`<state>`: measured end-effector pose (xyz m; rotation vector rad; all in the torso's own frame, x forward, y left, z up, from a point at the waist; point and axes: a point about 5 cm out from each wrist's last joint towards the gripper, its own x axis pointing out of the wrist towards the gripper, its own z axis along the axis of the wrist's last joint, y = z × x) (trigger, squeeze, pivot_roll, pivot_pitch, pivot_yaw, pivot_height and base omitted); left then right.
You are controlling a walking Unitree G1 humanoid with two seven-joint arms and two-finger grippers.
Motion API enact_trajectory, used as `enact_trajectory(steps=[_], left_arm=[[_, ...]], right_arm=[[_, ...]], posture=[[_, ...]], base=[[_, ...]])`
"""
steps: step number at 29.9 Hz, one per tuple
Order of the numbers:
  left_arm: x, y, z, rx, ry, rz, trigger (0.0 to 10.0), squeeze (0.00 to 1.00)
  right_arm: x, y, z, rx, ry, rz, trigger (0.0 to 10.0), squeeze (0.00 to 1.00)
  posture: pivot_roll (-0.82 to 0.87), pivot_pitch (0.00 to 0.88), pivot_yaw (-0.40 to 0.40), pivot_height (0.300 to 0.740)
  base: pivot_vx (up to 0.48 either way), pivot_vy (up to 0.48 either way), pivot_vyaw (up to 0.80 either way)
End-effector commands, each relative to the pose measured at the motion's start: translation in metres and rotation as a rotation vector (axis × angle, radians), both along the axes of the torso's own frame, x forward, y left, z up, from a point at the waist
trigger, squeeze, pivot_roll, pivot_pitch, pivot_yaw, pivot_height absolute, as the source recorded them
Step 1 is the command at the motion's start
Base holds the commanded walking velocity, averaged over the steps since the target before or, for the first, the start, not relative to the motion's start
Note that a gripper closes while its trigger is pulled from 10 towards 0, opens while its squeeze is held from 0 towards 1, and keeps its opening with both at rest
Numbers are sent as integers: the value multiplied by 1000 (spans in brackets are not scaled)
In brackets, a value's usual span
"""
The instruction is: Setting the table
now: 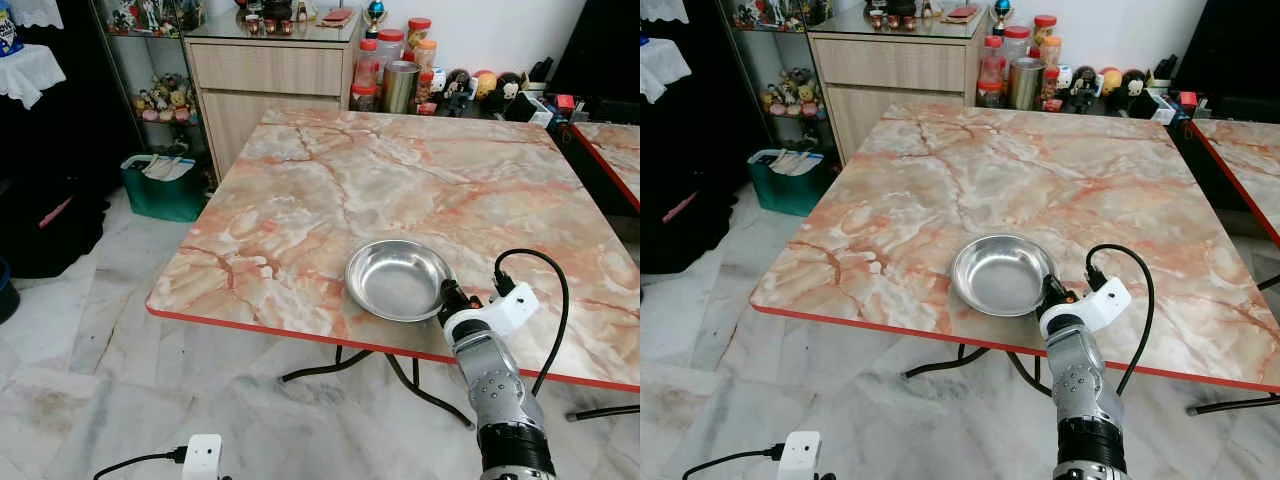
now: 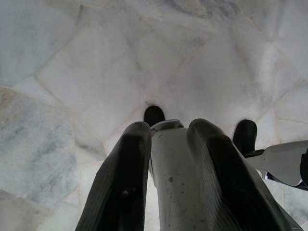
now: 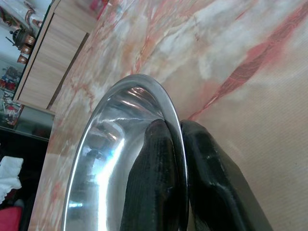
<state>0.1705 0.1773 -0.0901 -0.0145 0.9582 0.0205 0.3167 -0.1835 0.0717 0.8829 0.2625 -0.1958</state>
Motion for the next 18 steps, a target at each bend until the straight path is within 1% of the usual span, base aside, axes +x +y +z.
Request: enact_trajectory(steps=[1, 5, 8, 11, 15, 18], left_arm=[[0, 2, 0, 14, 9, -15, 10000, 0], [0, 2, 0, 15, 9, -13, 10000, 0], [1, 2, 0, 15, 9, -12, 10000, 0], [1, 2, 0, 15, 8, -12, 10000, 0], [1, 3, 1, 15, 7, -9, 10000, 0], [2, 3, 1, 15, 7, -9, 10000, 0]], right_arm=[[-1, -2, 2, -7, 1, -15, 10000, 0], [0, -4, 3, -34, 0, -19, 10000, 0], [1, -9, 2, -57, 21, -49, 10000, 0], [1, -10, 2, -55, 26, -59, 10000, 0], [-3, -16, -2, -25, 48, -110, 10000, 0], [-3, -16, -3, -26, 51, -109, 10000, 0]], posture=[[60, 0, -15, 732], [59, 0, -15, 732], [61, 0, -15, 732], [62, 0, -15, 732], [61, 0, -13, 732], [60, 0, -12, 732]], base=[[0, 0, 0], [0, 0, 0], [0, 0, 0], [0, 0, 0], [0, 0, 0], [0, 0, 0]])
